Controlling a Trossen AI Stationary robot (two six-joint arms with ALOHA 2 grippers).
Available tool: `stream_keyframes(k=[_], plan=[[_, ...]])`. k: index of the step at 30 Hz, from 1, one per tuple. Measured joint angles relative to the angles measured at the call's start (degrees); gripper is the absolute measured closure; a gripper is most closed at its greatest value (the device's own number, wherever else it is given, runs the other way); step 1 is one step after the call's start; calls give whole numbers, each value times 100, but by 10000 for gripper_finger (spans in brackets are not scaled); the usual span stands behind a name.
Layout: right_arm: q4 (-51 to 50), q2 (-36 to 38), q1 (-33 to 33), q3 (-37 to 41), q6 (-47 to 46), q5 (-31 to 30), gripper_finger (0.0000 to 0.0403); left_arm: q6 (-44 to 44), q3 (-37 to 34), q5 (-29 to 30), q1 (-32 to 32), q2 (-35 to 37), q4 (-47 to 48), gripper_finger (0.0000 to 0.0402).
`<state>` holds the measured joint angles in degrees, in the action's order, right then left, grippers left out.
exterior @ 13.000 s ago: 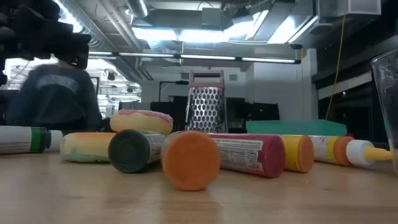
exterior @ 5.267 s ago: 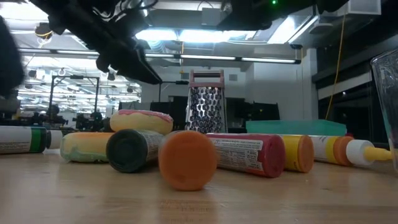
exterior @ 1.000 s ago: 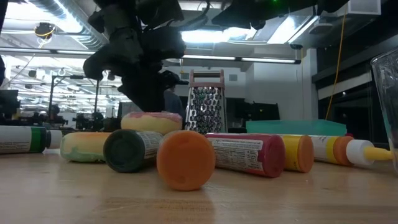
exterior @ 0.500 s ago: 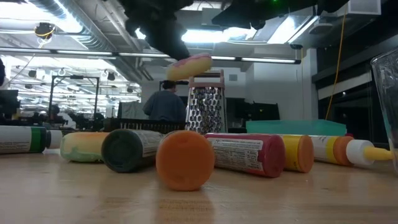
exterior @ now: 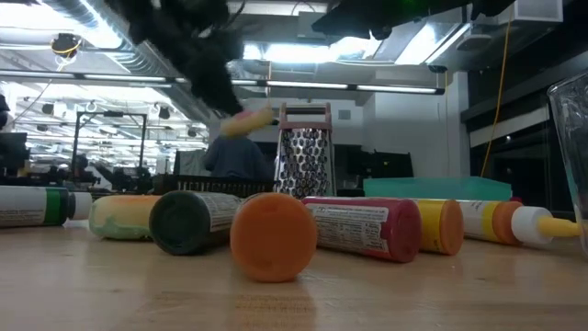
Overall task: Pick & Place Food Item
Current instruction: Put the pink donut into the black bin
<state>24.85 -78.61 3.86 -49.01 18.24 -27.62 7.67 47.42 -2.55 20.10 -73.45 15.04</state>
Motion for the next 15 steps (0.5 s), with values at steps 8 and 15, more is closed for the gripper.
stream_keyframes(k=[8, 15], plan=[[43, 0, -16, 0, 24, 0, 225, -263, -674, 43, -141, 2, -224, 393], [43, 0, -42, 0, 24, 0, 225, -447, -1013, 246, -287, 0, -420, 393]])
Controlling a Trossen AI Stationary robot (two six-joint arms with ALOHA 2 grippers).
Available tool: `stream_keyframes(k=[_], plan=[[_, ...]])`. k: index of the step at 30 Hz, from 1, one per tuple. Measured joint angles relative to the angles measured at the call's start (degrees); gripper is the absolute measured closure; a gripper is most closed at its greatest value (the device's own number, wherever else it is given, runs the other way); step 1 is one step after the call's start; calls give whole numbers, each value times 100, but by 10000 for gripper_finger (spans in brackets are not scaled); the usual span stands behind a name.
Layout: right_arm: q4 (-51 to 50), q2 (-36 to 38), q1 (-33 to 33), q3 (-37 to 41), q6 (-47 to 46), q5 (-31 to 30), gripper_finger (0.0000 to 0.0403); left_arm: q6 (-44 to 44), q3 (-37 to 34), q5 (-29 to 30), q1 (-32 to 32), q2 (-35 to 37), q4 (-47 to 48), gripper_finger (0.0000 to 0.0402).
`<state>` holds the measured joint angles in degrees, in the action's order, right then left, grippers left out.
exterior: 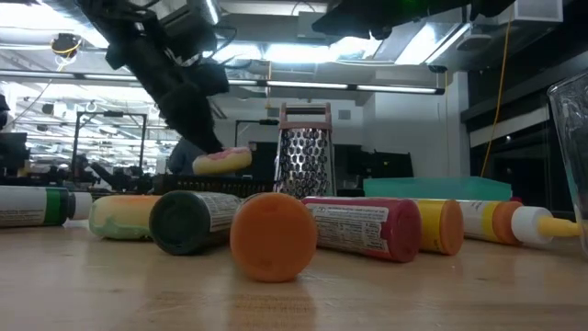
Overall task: Pick & Place Food Item
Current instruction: Put the pink donut into the black bin
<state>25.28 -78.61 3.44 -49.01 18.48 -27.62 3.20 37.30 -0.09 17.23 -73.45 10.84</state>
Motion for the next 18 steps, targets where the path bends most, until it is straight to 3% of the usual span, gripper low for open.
stream_keyframes(k=[18], plan=[[90, 0, 0, 0, 2, 2, 225, -262, -334, -150, 0, -143, -258, 393]])
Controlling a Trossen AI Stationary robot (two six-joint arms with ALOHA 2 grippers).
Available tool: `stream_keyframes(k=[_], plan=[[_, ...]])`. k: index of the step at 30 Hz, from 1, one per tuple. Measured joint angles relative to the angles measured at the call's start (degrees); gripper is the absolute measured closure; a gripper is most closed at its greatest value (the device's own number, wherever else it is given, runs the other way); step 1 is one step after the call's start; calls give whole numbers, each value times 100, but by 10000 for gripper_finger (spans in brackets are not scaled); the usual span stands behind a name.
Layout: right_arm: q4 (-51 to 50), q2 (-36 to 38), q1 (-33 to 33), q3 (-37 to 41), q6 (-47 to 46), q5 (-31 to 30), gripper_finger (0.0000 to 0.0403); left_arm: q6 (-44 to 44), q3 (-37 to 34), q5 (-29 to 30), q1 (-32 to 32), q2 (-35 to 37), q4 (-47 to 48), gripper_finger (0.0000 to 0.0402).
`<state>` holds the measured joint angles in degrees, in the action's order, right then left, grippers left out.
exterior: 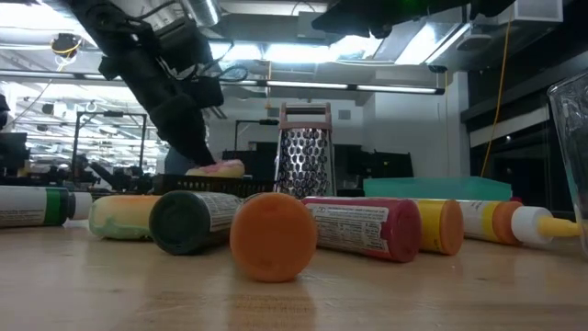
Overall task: Pick & Place Food Item
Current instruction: Put the pink donut into the black bin, then put the bottom yellow donut into the black bin
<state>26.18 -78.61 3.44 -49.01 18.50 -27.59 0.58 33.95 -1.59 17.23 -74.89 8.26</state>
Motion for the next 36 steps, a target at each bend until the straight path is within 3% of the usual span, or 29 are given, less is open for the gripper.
stream_keyframes(k=[10, 15, 29, 36], plan=[[36, 0, 4, 0, 0, 2, 225, -90, 0, -253, -7, -932, -467, 393], [34, 0, 4, 0, 0, 2, 225, -72, 4, -300, 0, -1052, -613, 372], [34, 0, 4, 0, 30, 4, 225, 61, 4, -311, 0, -337, -678, 231], [34, 0, 4, 0, 37, 4, 225, 853, 4, -284, -320, 66, -785, 204]])
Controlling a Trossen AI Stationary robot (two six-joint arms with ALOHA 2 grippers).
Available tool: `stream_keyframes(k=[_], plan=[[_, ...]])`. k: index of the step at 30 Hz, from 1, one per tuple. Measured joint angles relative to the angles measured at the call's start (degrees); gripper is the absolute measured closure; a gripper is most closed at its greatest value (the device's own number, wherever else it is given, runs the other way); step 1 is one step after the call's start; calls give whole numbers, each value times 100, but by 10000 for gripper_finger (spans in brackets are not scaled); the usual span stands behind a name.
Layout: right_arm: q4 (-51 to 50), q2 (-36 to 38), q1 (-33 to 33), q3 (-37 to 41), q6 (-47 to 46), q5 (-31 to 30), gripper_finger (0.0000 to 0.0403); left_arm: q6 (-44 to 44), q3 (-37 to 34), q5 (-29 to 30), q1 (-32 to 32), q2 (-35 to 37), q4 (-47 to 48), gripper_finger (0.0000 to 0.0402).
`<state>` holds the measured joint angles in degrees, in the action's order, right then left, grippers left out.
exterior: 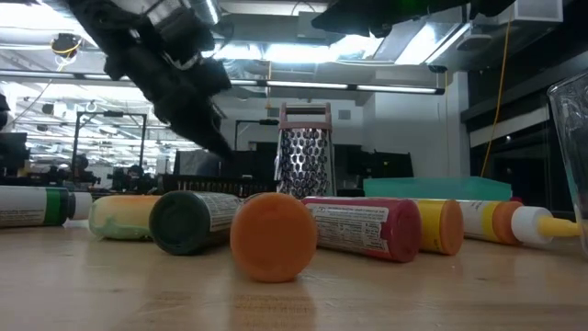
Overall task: Pick & Place Food Item
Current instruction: Put the bottom yellow donut into the black bin
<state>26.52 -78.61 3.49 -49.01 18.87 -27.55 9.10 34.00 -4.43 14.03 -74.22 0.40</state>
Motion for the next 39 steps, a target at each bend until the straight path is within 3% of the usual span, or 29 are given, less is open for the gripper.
stream_keyframes(k=[8, 16, 22, 29, 39], plan=[[0, 0, -4, 0, -2, 0, 225, 752, 307, 179, -1515, 184, 207, 223], [0, 0, -4, 0, -4, 15, 225, -388, 704, 230, -2606, 156, 1427, 230], [4, 0, -4, 0, -28, 15, 225, -1194, 699, 300, -3266, -48, 1581, 228], [83, 0, 0, -2, -34, 17, 225, -1478, 706, 586, -3756, -922, 1145, 231], [87, 0, 26, -2, -37, 20, 225, -1210, 1268, 793, -3906, -2091, 1264, 231]])
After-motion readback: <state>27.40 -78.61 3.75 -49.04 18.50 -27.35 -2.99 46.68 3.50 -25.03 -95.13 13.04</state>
